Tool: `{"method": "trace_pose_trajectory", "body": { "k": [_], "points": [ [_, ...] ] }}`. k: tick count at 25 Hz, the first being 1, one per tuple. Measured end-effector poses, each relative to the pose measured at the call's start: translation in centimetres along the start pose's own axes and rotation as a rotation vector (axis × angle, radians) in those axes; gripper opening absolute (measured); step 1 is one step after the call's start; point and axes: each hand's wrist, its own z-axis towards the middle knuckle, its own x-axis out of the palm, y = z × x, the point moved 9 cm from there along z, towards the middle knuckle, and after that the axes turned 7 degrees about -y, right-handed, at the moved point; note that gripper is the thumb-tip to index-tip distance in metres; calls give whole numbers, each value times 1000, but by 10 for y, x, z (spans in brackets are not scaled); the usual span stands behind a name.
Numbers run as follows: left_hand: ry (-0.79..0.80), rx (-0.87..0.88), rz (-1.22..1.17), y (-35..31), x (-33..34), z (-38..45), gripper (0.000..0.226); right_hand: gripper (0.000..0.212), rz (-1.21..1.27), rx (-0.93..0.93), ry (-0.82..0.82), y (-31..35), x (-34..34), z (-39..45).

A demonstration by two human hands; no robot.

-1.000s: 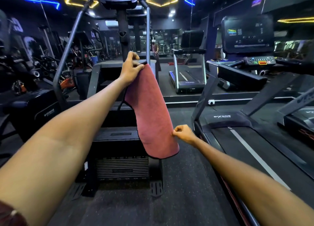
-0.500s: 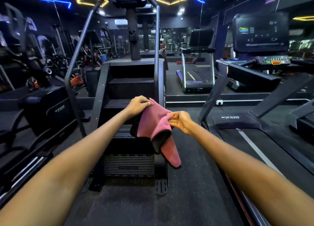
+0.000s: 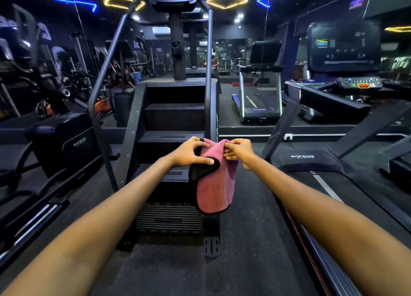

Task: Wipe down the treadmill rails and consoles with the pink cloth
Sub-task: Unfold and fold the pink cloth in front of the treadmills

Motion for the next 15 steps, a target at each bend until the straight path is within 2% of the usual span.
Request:
{"method": "trace_pose_trajectory", "body": {
  "k": [1,2,4,5,7,9,11,13,15],
  "points": [
    [21,40,119,-1,5,1,55,19,14,16,-10,1,1,0],
    [0,77,179,-3,8,2,50,17,43,33,-23,1,3,0],
    [-158,93,147,-5,4,6,27,8,129,55,-34,4,8,-3],
    [-237,58,91,-1,1,8,19,16,182,65,-16,5,13,-5],
    [-323,-57,-62,17,0,12,23,38,204,60,78,5,25,-14],
    [-355,-156,-208,34,4,16,32,49,5,-60,158,3,34,-24],
    [-372,-215,-296,45,9,20,32,49,-280,-222,187,-1,40,-30],
    [-367,-223,-290,45,7,20,24,35,-421,-279,75,-4,32,-25],
    [-368,-187,-206,44,2,20,21,19,-472,-232,-41,-6,18,-14]
  ]
}}
